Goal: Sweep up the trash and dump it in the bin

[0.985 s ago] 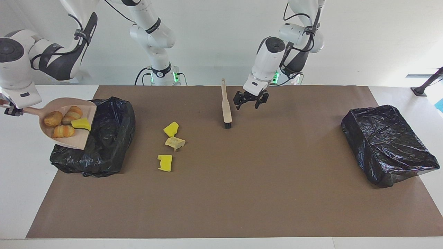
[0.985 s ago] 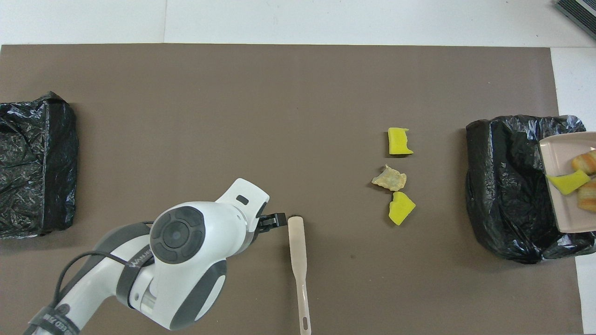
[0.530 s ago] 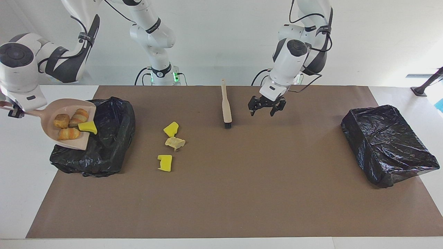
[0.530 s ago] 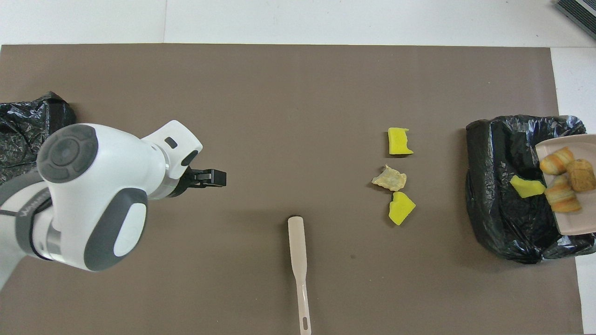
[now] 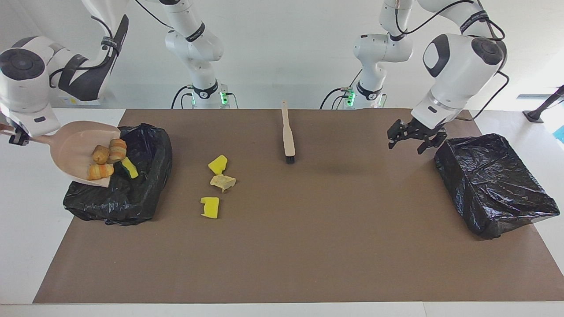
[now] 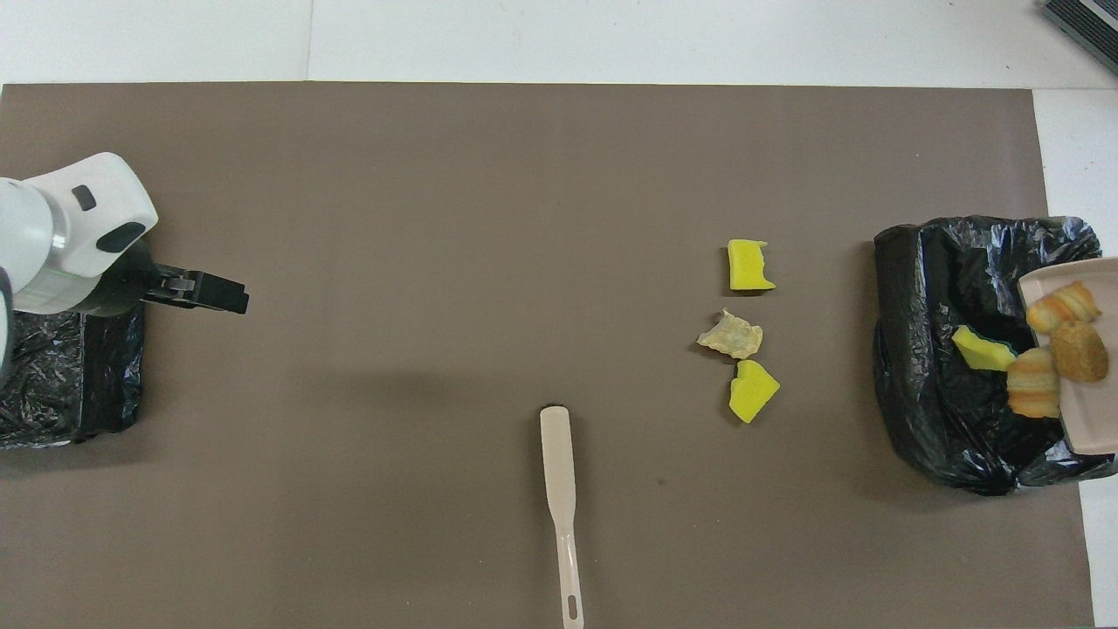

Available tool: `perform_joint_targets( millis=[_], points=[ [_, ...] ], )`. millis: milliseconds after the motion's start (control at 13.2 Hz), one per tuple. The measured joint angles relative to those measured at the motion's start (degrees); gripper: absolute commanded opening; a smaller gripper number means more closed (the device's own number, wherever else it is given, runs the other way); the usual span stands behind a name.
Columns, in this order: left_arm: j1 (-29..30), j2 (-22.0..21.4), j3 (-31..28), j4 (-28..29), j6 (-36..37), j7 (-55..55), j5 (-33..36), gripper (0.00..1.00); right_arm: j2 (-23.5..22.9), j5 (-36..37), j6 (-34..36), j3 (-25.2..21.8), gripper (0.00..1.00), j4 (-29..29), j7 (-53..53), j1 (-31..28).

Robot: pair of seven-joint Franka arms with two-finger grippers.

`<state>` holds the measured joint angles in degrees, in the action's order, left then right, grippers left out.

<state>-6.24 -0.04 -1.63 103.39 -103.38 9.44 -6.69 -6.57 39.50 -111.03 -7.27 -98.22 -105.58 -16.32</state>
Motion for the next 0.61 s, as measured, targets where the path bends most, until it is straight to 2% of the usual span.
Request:
perform_joint_targets(
  millis=[227,606],
  points=[
    [1.5,0.2,0.0,-4.1,4.7,0.7,1.8,1.00,2.7,0.0,0.8,-0.1,0.00,-0.8,-0.8,0.1],
    [1.5,0.1,-0.5,-10.7,13.4,-0.1,2.9,1.00,2.9,0.5,-2.3,-0.4,0.00,-4.5,-0.8,-1.3]
  ],
)
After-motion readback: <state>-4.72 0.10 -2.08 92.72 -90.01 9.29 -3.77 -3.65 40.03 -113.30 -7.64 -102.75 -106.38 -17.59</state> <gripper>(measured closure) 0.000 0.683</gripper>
